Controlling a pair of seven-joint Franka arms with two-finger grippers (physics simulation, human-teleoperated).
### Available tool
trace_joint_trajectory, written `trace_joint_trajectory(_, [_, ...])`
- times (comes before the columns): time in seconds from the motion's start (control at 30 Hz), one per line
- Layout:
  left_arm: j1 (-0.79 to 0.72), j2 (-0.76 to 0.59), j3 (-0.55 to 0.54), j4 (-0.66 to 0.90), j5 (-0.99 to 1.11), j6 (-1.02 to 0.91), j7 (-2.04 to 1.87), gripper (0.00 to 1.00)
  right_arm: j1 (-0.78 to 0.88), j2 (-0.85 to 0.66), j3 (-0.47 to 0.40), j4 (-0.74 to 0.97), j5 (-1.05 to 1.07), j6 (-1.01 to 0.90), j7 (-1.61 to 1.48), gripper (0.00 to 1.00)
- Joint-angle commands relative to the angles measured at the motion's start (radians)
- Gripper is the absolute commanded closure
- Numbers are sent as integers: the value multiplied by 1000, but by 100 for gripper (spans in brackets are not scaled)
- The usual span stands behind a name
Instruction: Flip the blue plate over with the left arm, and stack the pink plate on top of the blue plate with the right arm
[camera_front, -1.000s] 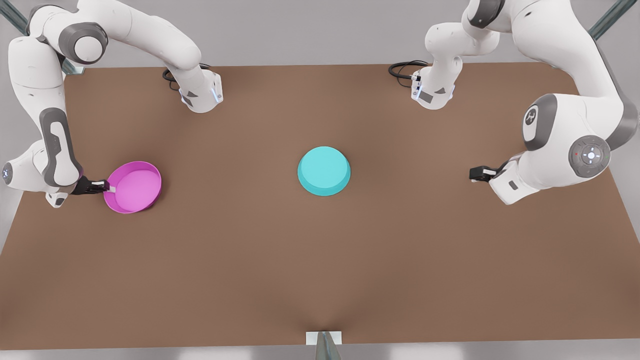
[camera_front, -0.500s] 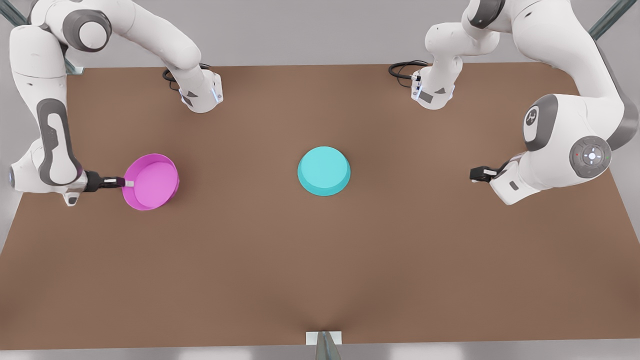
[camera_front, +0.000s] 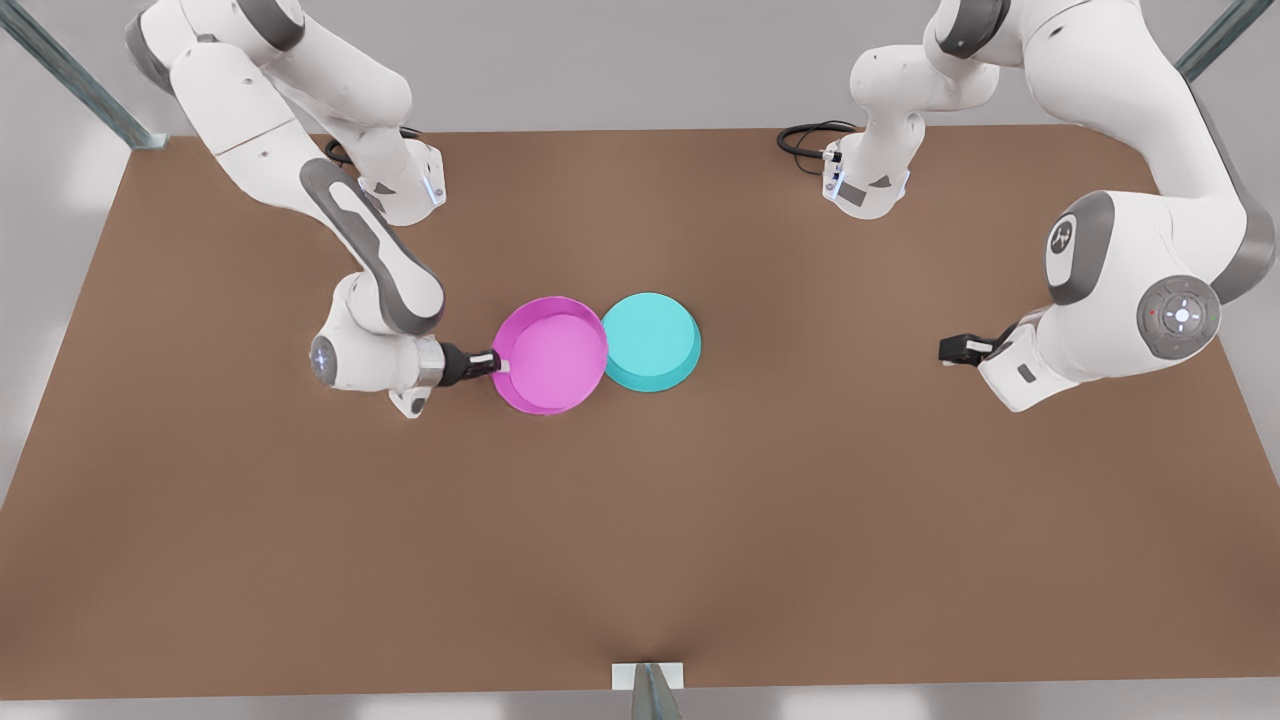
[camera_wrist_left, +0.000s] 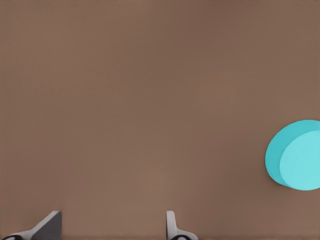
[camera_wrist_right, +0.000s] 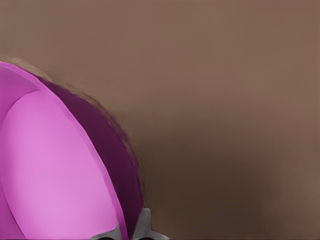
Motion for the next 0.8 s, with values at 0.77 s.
trace_joint_trajectory(0.77, [0,12,0,0,-1,0,-2,0,356,19,-17,37,-321,170,408,79])
